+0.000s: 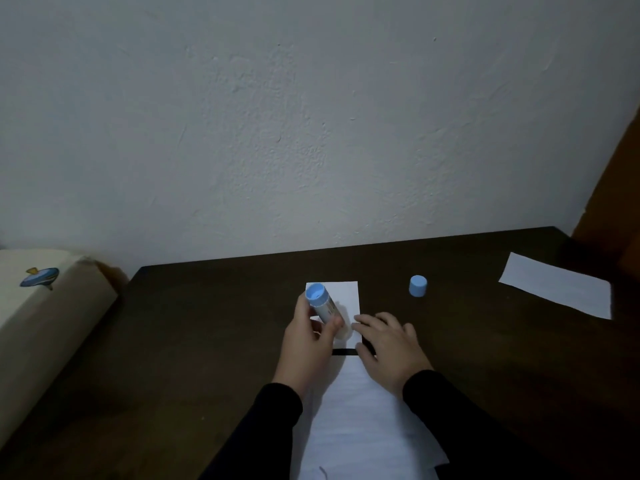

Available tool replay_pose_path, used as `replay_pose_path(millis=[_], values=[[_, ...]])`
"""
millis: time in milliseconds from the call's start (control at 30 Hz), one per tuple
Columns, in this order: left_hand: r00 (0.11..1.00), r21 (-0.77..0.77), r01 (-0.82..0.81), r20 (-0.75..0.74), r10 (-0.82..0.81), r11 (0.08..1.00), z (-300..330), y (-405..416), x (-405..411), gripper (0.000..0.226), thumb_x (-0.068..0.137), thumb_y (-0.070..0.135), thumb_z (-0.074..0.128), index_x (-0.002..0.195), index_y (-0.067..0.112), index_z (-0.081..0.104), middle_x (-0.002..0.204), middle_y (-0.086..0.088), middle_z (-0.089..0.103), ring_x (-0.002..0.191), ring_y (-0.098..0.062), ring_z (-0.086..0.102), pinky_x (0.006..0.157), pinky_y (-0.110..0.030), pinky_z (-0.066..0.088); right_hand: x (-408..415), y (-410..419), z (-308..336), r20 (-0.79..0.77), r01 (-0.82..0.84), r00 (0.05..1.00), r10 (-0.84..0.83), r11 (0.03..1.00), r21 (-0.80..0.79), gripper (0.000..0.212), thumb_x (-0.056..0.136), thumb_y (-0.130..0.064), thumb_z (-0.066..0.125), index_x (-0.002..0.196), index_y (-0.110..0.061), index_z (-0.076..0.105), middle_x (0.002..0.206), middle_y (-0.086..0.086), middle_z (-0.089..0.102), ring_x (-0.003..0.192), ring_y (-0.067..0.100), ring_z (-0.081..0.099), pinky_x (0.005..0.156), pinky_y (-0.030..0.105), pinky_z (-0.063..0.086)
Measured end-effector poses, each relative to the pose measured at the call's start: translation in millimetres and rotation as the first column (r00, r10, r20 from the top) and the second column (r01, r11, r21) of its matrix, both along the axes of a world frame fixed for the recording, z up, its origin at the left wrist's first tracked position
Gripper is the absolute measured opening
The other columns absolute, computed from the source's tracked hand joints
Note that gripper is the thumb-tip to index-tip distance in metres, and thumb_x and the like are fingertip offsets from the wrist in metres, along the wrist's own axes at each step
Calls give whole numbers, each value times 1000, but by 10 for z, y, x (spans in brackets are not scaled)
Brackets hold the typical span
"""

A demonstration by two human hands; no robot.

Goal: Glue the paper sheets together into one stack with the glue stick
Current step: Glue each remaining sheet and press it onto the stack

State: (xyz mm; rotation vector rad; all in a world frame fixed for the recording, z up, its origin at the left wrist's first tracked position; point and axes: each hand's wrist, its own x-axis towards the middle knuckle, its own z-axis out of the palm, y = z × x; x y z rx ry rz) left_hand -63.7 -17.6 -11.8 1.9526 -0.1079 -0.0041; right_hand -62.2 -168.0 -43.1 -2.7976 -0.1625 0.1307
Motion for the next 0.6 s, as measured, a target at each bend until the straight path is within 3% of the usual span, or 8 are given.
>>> replay_pose_path(millis=[367,600], values=[[994,43,100,37,-101,994,-44,-67,-102,40,94,11,57,116,42,43,92,15,64,82,5,62,64,-9,46,16,38,-33,33,58,998,-61,995,78,36,100,-34,41,135,-34,49,148,-18,37,139,11,24,110,38,20],[992,109,101,62,-108,989,20,-4,-91,47,92,-1,51,107,43,44,92,14,60,82,7,59,66,-8,45,42,51,-7,13,67,998,-68,995,71,38,98,-30,44,136,-35,50,147,-19,37,138,10,25,108,40,22]])
